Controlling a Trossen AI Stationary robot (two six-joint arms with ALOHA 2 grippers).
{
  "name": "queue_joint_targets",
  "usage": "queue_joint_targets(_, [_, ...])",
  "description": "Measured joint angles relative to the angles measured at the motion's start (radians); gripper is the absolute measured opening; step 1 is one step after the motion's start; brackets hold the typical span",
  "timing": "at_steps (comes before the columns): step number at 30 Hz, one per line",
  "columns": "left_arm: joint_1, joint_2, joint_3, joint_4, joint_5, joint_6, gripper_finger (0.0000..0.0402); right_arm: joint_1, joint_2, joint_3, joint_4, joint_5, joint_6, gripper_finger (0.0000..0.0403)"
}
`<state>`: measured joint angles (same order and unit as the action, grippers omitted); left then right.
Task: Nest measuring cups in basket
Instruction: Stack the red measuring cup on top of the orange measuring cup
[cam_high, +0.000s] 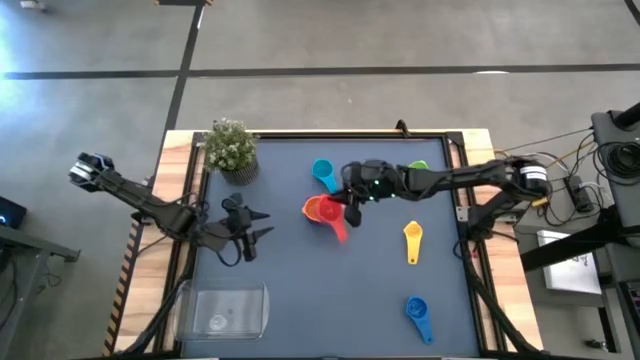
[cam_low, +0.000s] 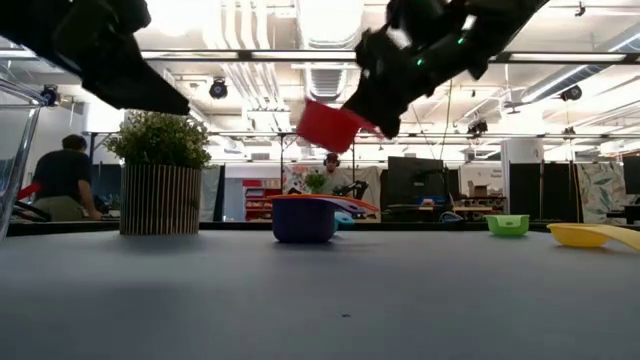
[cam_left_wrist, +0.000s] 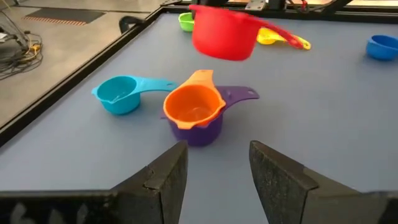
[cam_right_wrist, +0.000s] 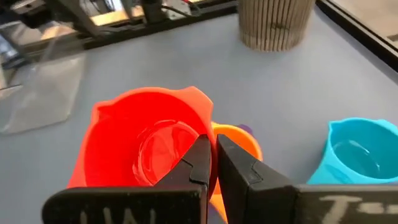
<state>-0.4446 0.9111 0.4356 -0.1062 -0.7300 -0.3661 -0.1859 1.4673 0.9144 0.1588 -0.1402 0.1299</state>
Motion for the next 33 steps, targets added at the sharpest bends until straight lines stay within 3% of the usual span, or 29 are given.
queue_joint_targets(15, [0.000, -0.102, -0.088, 0.018, -0.046, -0.066, 0.0154, -0.069, 0.244, 0.164, -0.059, -0.051, -0.032, 0.0009])
queue_joint_targets(27, [0.000, -0.100, -0.090, 0.028, -0.046, -0.065, 0.0154, -0.081, 0.268, 0.237, -0.191, -0.044, -0.083, 0.0010])
queue_joint_targets(33, [0.000, -0.096, -0.090, 0.047, -0.046, -0.064, 0.0154, -0.081, 0.269, 0.237, -0.192, -0.044, -0.089, 0.0040])
